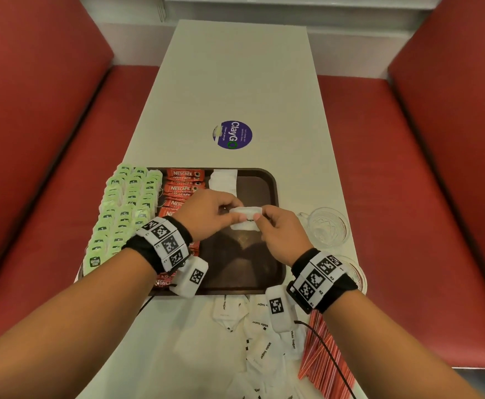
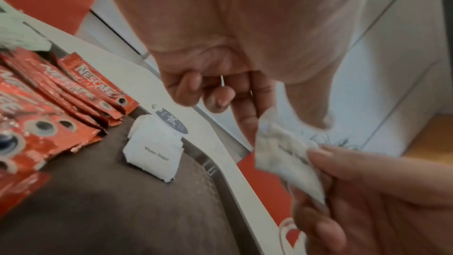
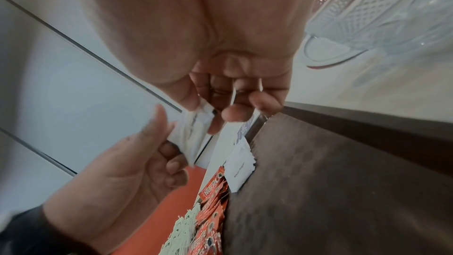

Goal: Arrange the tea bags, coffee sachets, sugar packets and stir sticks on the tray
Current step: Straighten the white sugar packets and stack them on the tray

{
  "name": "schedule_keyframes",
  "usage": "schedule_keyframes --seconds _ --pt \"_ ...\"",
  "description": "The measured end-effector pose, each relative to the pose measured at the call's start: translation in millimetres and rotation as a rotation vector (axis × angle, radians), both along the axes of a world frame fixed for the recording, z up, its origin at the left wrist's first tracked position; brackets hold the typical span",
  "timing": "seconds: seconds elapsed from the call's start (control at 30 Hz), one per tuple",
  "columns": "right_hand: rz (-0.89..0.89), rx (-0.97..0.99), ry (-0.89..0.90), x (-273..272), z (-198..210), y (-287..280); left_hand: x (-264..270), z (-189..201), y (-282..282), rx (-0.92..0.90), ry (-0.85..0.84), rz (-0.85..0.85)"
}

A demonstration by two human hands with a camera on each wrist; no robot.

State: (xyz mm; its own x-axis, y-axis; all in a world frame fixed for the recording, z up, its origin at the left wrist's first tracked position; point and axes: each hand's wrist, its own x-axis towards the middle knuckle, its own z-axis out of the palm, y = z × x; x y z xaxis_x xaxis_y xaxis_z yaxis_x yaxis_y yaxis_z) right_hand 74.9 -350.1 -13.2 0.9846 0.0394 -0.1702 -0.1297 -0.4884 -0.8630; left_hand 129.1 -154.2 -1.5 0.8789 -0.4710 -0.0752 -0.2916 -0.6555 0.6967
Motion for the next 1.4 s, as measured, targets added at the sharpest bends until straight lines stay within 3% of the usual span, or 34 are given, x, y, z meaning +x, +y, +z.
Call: schedule_keyframes --seconds 0.1,0.23,0.37,0.53,0.67,0.83,1.07,1.2,1.4 --pt "0.038 0.008 0.080 -4.5 -0.1 -0.2 14.1 -12.6 9.6 0.070 -0.029 0.139" --pt "0.221 -0.197 0.117 -14.7 -1.2 -7.0 37.6 -26.5 19.6 0.277 -0.003 0.309" --pt "0.369 -0.335 0.146 -29.6 1.5 -14.5 53.4 -34.2 12.5 0.425 0.085 0.310" --pt "0.461 -0.436 0.167 -49.9 3.1 -22.0 63.5 -38.4 3.1 0.562 0.054 0.291" --pt "0.501 -0.509 0.147 -66.8 2.5 -24.5 58.3 -36.1 3.4 0.573 0.021 0.324" --pt "0.518 -0.536 0.132 -81.3 -0.5 -22.8 24.9 -19.4 5.1 0.398 -0.103 0.386" --pt "0.539 -0.646 0.134 -102.2 -7.6 -26.3 -72.6 -0.9 0.0 0.309 -0.114 0.164" --pt "0.537 -0.692 0.134 -113.1 -12.8 -25.2 -117.4 -11.3 3.2 0.430 -0.012 -0.078" --pt "0.416 -0.693 0.089 -123.3 -17.4 -15.9 -154.6 -33.5 2.1 0.639 -0.044 -0.168"
